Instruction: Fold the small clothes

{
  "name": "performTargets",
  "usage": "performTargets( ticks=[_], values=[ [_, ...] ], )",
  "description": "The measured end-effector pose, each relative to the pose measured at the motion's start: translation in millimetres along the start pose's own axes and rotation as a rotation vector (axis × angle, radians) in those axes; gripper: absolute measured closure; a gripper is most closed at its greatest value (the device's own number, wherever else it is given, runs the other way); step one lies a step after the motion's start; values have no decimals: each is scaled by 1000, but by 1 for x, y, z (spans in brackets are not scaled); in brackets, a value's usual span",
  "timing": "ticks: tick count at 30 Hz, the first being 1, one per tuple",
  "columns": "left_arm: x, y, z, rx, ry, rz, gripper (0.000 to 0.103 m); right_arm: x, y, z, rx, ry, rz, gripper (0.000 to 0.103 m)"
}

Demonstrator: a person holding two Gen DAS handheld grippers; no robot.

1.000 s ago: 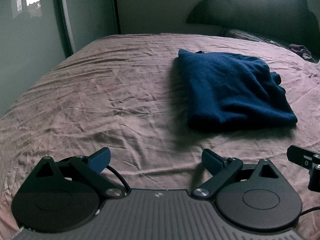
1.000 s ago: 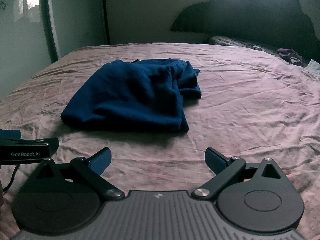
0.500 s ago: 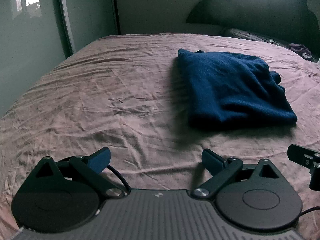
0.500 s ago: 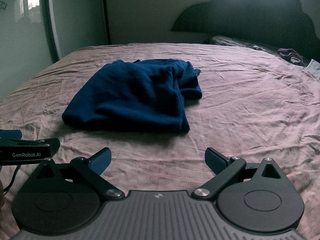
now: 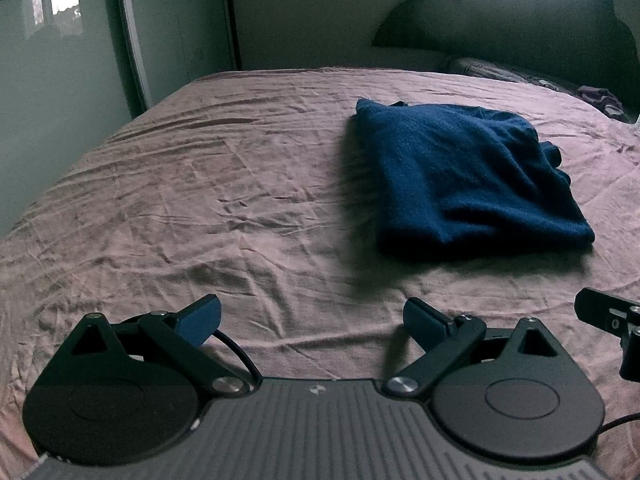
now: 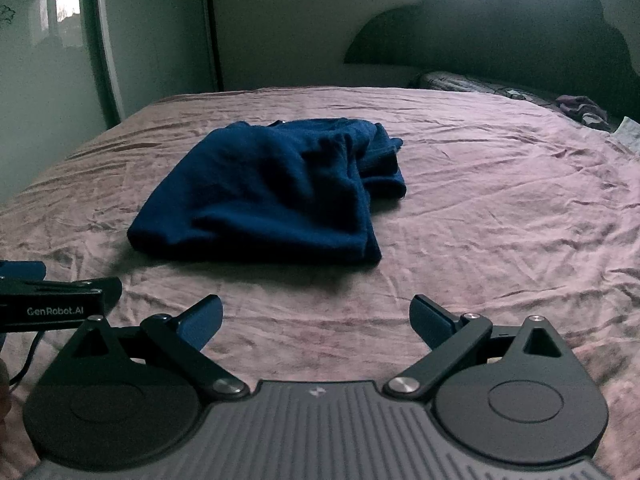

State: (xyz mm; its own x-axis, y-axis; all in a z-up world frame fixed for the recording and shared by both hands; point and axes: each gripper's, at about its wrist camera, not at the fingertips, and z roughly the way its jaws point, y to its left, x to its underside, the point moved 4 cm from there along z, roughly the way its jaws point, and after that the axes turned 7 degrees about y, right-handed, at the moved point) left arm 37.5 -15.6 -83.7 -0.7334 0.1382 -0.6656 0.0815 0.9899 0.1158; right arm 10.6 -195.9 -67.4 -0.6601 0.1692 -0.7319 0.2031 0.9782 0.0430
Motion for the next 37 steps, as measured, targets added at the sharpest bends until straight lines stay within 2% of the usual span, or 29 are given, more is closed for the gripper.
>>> performTargets(
  ticks=[37],
  values=[
    [-3, 2, -7, -1, -18, 25, 4, -1, 0, -4, -15, -12, 4, 2]
  ],
)
